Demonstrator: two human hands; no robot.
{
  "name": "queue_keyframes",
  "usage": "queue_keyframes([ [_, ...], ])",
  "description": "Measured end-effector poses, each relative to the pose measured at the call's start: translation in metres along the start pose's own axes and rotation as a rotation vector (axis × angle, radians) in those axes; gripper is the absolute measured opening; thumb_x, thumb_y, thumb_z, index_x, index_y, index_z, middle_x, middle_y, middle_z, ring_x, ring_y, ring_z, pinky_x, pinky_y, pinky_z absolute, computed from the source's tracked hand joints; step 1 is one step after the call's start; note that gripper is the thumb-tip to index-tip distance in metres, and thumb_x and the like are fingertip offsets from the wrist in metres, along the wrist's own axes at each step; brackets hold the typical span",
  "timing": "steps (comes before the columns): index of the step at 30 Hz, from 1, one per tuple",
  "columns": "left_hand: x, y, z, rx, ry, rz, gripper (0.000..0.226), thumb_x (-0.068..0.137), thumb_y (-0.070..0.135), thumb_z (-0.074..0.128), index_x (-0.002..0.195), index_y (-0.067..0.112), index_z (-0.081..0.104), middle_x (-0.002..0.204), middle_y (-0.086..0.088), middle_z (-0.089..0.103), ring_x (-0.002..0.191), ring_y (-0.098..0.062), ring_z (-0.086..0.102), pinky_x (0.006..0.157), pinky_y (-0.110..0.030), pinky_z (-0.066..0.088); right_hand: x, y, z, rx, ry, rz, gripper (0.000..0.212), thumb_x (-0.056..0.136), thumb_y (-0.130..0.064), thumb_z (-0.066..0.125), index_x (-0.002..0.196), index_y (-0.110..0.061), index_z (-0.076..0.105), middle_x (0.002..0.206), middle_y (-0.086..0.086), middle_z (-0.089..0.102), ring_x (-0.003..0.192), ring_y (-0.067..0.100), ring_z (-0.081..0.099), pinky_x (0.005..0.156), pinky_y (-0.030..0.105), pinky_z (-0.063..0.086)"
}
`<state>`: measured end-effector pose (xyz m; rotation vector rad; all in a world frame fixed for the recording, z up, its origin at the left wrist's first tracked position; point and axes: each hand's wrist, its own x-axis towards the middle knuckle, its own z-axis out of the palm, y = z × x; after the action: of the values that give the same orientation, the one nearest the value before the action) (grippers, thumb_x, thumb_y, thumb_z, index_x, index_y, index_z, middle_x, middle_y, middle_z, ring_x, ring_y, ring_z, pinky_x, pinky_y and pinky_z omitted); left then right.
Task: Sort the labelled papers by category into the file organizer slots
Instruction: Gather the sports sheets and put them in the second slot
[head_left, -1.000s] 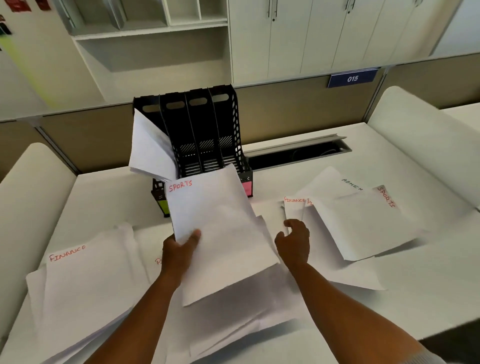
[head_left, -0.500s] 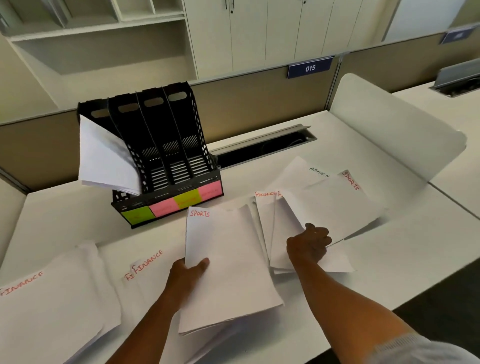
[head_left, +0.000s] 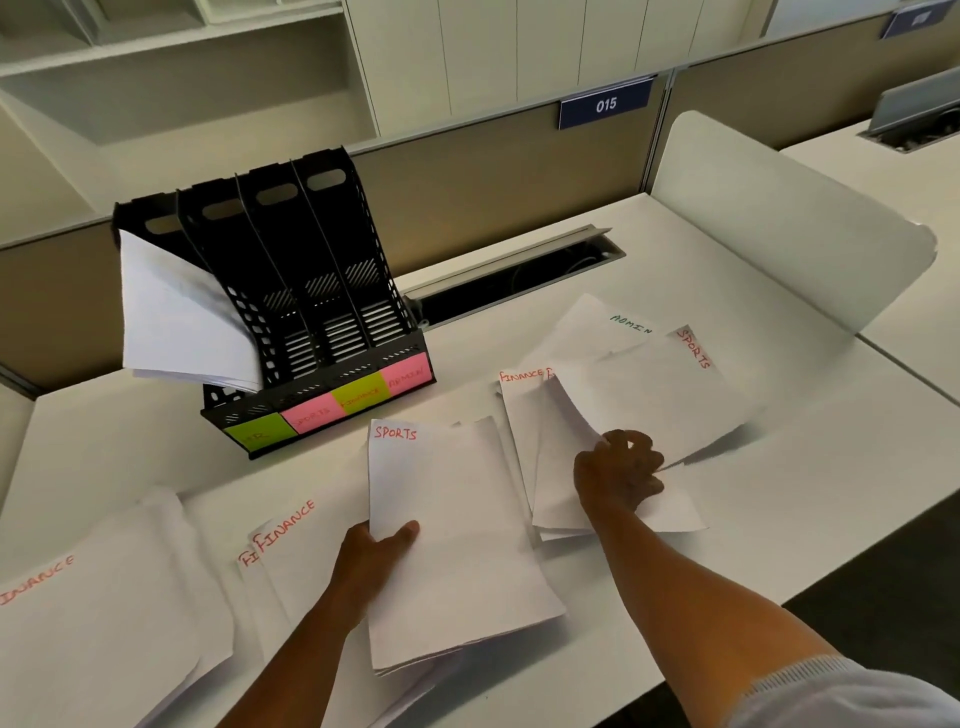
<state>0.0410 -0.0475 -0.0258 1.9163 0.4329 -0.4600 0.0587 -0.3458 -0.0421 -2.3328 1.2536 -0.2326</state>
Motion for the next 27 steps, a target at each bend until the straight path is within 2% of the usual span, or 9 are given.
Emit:
queue_keyframes([
  [3,0.001,0.004,0.001,-0.036,0.014,-0.021,0.033,0.084,0.039,0.07,0.108,0.02,0.058,0.096,0.001,0.067,0.084,-0.019,0.065,0.069,-0.03,0.053,-0.01,-0.011,-0.002,0.402,-0.159,-0.32,0.021,0.09,-0.013,0.054,0.11,-0.012,0.06,0.124,0.003,0.056,0.111,0.026,0.051,0.094,0.044,0.043],
  [5,0.002,0.007,0.001,-0.06,0.036,-0.019,0.031,0.085,0.038,0.07,0.107,0.02,0.056,0.09,0.005,0.064,0.08,-0.015,0.062,0.066,-0.028,0.05,-0.016,-0.022,-0.009,0.548,-0.481,-0.44,0.031,0.088,-0.013,0.06,0.119,-0.013,0.061,0.119,-0.001,0.062,0.109,0.019,0.057,0.096,0.037,0.046],
  [7,0.004,0.01,0.0,-0.074,0.046,-0.017,0.031,0.084,0.036,0.071,0.107,0.02,0.057,0.089,0.005,0.064,0.08,-0.014,0.062,0.068,-0.028,0.05,-0.025,-0.036,-0.017,0.621,-0.821,-0.391,0.033,0.084,-0.014,0.066,0.116,-0.02,0.065,0.115,-0.011,0.064,0.111,0.013,0.058,0.094,0.029,0.046],
  [10,0.006,0.014,-0.005,-0.093,0.048,-0.04,0.032,0.084,0.037,0.071,0.108,0.02,0.059,0.093,0.0,0.068,0.083,-0.021,0.066,0.069,-0.032,0.053,-0.037,-0.056,-0.019,0.581,-1.107,-0.432,0.018,0.081,-0.013,0.07,0.098,-0.017,0.072,0.128,-0.015,0.06,0.12,0.011,0.054,0.101,0.028,0.041],
  [14,0.006,0.013,-0.013,-0.132,0.081,-0.087,0.033,0.085,0.039,0.069,0.11,0.021,0.057,0.099,-0.004,0.068,0.085,-0.024,0.065,0.066,-0.031,0.053,-0.053,-0.08,-0.022,0.311,-1.347,-0.656,0.017,0.082,-0.018,0.071,0.098,-0.018,0.072,0.139,-0.015,0.052,0.123,0.006,0.047,0.096,0.025,0.038],
  [17,0.008,0.01,-0.019,-0.22,0.128,-0.15,0.019,0.094,0.03,0.058,0.106,0.015,0.059,0.096,-0.007,0.065,0.084,-0.022,0.061,0.069,-0.033,0.047,-0.061,-0.089,-0.016,0.05,-1.448,-0.842,0.023,0.08,-0.021,0.075,0.101,-0.015,0.071,0.145,-0.011,0.046,0.136,0.013,0.038,0.111,0.033,0.03],
  [20,0.008,0.007,-0.028,-0.34,0.146,-0.196,0.015,0.096,0.028,0.053,0.098,0.016,0.063,0.1,-0.012,0.067,0.091,-0.028,0.062,0.067,-0.033,0.048,-0.068,-0.093,-0.007,-0.122,-1.461,-0.958,0.025,0.081,-0.02,0.074,0.104,-0.012,0.07,0.15,-0.008,0.039,0.141,0.015,0.029,0.115,0.035,0.024],
  [23,0.007,0.011,-0.034,-0.442,0.189,-0.229,0.03,0.097,0.037,0.05,0.113,0.015,0.062,0.103,-0.01,0.067,0.088,-0.025,0.062,0.062,-0.033,0.048,-0.074,-0.091,0.001,-0.214,-1.438,-1.015,0.023,0.081,-0.019,0.074,0.103,-0.014,0.072,0.153,-0.01,0.035,0.142,0.015,0.029,0.113,0.033,0.027],
  [27,0.004,0.014,-0.038,-0.493,0.323,-0.198,0.053,0.086,0.064,0.052,0.124,0.027,0.052,0.11,-0.008,0.062,0.101,-0.032,0.061,0.085,-0.053,0.052,-0.077,-0.086,0.008,-0.264,-1.426,-1.01,0.02,0.08,-0.014,0.075,0.099,-0.014,0.072,0.152,-0.013,0.034,0.142,0.013,0.026,0.111,0.032,0.03],
])
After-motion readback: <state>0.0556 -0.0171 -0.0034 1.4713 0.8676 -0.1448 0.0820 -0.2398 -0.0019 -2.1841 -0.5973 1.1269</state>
